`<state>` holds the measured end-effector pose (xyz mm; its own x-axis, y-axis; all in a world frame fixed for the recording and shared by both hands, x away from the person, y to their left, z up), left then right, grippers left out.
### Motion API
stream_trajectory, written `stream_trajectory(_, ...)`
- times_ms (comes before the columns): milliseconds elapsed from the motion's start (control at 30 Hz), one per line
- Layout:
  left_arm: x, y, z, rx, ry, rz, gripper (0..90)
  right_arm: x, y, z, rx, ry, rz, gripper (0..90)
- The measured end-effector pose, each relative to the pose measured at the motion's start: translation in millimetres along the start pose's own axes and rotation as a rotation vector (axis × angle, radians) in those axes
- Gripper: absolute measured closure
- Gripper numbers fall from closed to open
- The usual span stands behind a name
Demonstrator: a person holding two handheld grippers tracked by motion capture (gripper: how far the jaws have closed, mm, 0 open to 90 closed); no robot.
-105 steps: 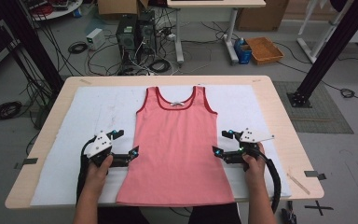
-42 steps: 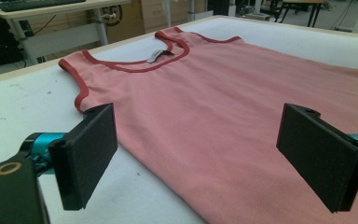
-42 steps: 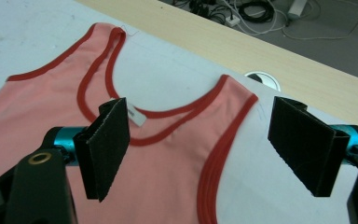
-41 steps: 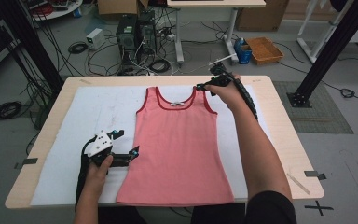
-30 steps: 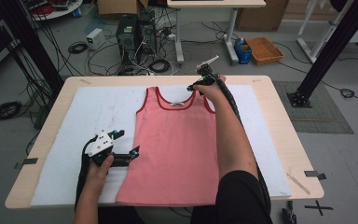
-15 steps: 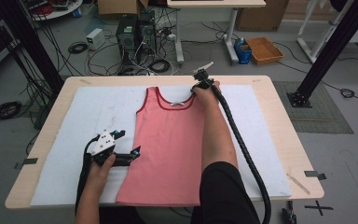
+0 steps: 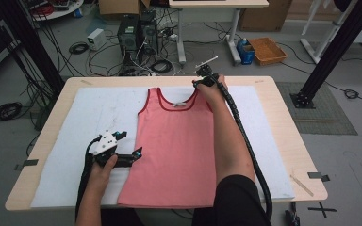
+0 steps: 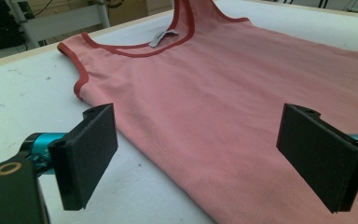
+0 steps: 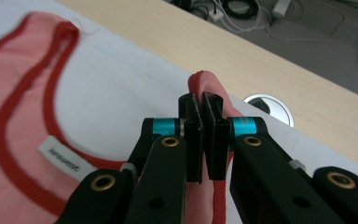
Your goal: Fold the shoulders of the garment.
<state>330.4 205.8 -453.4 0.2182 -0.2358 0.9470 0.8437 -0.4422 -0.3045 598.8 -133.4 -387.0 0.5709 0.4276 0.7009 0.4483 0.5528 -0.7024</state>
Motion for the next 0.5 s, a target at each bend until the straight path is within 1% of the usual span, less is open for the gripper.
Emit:
stream_trajectory(33,0.0,0.0,0.8,-0.002,0.0,0.001,12.3,-3.9,-10.3,5.5,0.004,-0.012,-0.033,87.8)
stream_trajectory(67,0.0,0.0,1.1,-0.004,-0.002,0.001,12.3,-3.9,-10.3,5.5,0.004,-0.012,-0.033,87.8)
stream_trajectory(100,0.0,0.0,1.2,-0.004,-0.003,0.002,12.3,-6.4,-15.4,8.0,0.016,-0.014,-0.046,87.8)
stream_trajectory(167,0.1,0.3,0.5,-0.003,0.001,0.005,12.3,-11.9,-25.7,14.5,0.013,-0.031,-0.063,87.8)
stream_trajectory(233,0.2,0.4,0.3,-0.004,0.006,0.007,12.3,-18.1,-35.4,22.9,0.025,-0.036,-0.088,87.9)
stream_trajectory(267,0.2,0.5,0.4,-0.005,0.005,0.006,12.3,-20.2,-38.2,26.1,0.032,-0.041,-0.089,87.9)
stream_trajectory(300,0.2,0.5,0.3,-0.004,0.003,0.006,12.3,-23.4,-42.3,31.4,0.025,-0.053,-0.087,87.9)
stream_trajectory(333,0.2,0.5,0.3,-0.004,0.003,0.006,12.3,-23.4,-42.3,31.4,0.025,-0.053,-0.087,87.9)
stream_trajectory(367,0.4,1.1,-0.6,0.001,0.011,0.011,12.3,-31.9,-51.5,48.2,0.024,-0.066,-0.11,87.9)
stream_trajectory(433,0.6,1.7,-1.8,0.004,0.018,0.017,12.3,-36.2,-53.6,56.6,0.028,-0.073,-0.117,87.9)
stream_trajectory(467,0.7,1.9,-2.2,0.005,0.021,0.018,12.3,-42.1,-55.6,65.1,0.013,-0.07,-0.119,87.8)
stream_trajectory(500,0.7,2.0,-2.3,0.006,0.021,0.017,12.3,-47.8,-56.3,71.9,0.014,-0.068,-0.122,87.7)
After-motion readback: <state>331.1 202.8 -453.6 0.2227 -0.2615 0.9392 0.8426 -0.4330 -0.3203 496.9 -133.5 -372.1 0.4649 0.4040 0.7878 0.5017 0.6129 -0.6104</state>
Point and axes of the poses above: each handheld gripper's, and its own axes: y roughly forward along the jaws, x roughly out of its top, z roughly to its left, the point moved 1 cm from there along y, roughly forward along the jaws, and after that the axes turned 14 degrees about x, right-handed, at the moved point
